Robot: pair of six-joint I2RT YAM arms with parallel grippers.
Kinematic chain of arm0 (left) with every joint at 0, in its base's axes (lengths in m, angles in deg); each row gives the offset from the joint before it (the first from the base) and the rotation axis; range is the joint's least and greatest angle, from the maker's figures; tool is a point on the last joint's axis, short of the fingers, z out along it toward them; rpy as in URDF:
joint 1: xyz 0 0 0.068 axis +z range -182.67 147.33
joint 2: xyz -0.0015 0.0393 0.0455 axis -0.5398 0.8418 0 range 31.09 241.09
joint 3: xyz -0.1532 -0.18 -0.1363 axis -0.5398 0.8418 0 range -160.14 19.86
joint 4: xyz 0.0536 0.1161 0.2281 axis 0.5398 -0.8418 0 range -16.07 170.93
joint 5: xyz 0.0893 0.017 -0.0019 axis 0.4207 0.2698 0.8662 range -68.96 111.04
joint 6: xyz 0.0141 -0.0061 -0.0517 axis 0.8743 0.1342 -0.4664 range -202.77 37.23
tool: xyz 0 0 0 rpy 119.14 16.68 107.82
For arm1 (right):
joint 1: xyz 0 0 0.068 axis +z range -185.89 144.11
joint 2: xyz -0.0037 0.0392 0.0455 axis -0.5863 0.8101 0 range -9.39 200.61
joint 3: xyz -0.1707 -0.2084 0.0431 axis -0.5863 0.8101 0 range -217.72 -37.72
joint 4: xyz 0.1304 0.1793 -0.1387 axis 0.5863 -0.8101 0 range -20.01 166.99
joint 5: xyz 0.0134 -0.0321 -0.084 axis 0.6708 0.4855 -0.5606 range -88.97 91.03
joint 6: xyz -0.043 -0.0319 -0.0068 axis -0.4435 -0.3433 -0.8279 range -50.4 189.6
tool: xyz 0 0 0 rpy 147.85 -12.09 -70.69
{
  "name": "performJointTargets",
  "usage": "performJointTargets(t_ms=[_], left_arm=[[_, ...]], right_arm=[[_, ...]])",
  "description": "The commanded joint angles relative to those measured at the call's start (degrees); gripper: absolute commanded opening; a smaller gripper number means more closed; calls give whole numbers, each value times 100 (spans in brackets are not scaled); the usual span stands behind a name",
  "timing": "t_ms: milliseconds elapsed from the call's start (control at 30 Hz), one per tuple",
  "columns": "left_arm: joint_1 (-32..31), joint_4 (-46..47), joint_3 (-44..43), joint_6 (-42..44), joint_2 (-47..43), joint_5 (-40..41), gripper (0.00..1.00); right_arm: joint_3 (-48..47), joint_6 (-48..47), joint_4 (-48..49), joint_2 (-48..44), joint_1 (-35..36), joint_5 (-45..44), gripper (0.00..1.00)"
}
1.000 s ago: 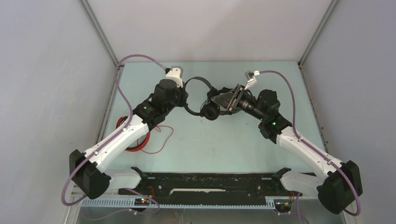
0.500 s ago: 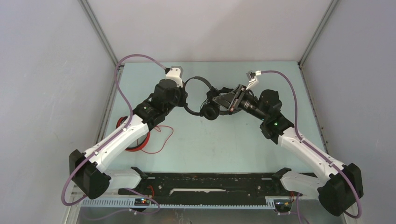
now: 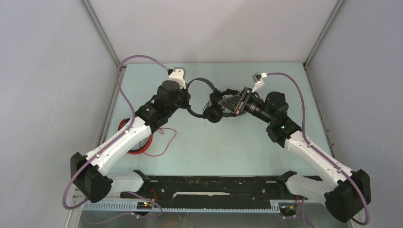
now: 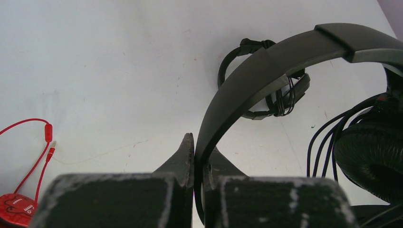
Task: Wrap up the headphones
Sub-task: Wrap the headphones cable around the headphones.
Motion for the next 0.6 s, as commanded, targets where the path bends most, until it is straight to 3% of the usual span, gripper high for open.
performJointTargets(t_ms=[0, 567], left_arm=[[-29, 490, -132, -13, -236, 3, 0], [-34, 471, -150, 9, -258, -23, 0]], right_arm=[[-202, -112, -116, -109, -38, -81, 16], [-201, -295, -459, -301, -53, -236, 20]])
